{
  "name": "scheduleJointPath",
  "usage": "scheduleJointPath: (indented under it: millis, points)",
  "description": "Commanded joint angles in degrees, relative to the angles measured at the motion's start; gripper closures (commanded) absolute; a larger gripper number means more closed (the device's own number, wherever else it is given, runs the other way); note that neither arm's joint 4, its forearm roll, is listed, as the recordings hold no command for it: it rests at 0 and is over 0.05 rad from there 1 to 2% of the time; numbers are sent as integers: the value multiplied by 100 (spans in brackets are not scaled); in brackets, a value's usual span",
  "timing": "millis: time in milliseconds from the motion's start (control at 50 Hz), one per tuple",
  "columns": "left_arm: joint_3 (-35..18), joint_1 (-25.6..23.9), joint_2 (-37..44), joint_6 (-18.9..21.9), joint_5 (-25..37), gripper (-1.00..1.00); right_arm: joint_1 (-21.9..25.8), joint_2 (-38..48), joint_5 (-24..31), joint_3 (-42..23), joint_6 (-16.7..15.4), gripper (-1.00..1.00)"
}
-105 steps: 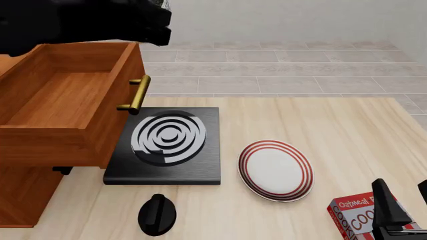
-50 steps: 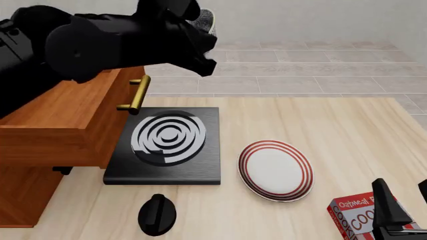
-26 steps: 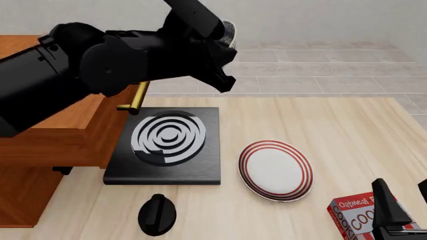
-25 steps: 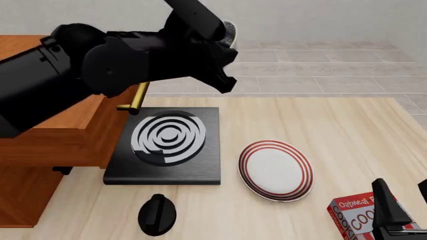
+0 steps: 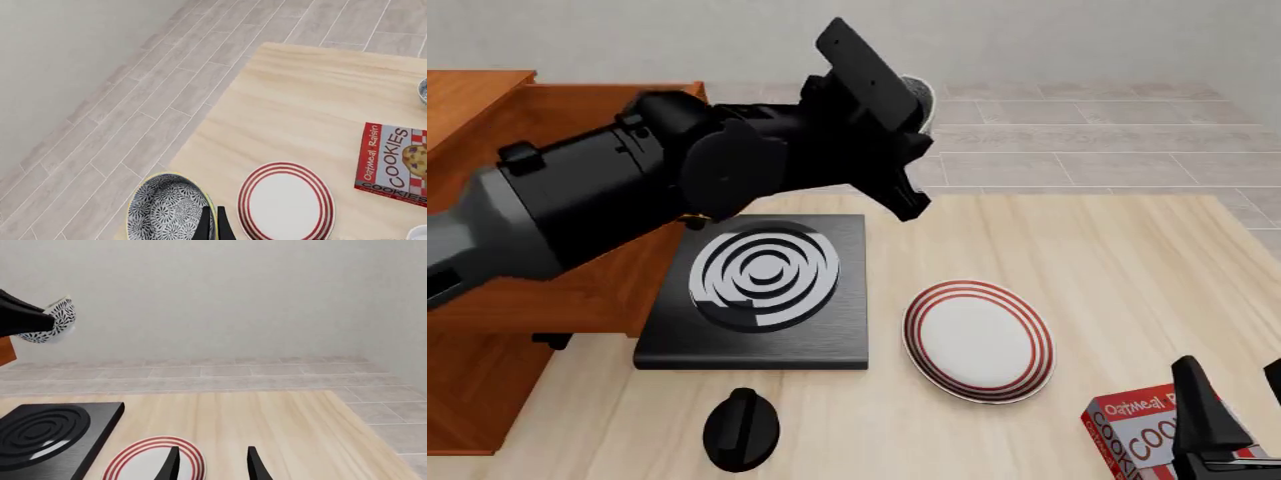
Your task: Pick the akita bowl in the top layer of the wooden cabinet and place it on the plate.
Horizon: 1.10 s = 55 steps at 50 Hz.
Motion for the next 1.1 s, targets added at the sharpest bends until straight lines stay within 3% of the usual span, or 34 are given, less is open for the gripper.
scheduleJointPath:
  millis: [20, 1100]
  points:
    - [-32, -91, 241, 185, -113, 100, -3, 0, -18, 2, 27, -100]
    - [-191, -877, 1034, 499, -263, 100, -17, 0, -74, 8, 124, -100]
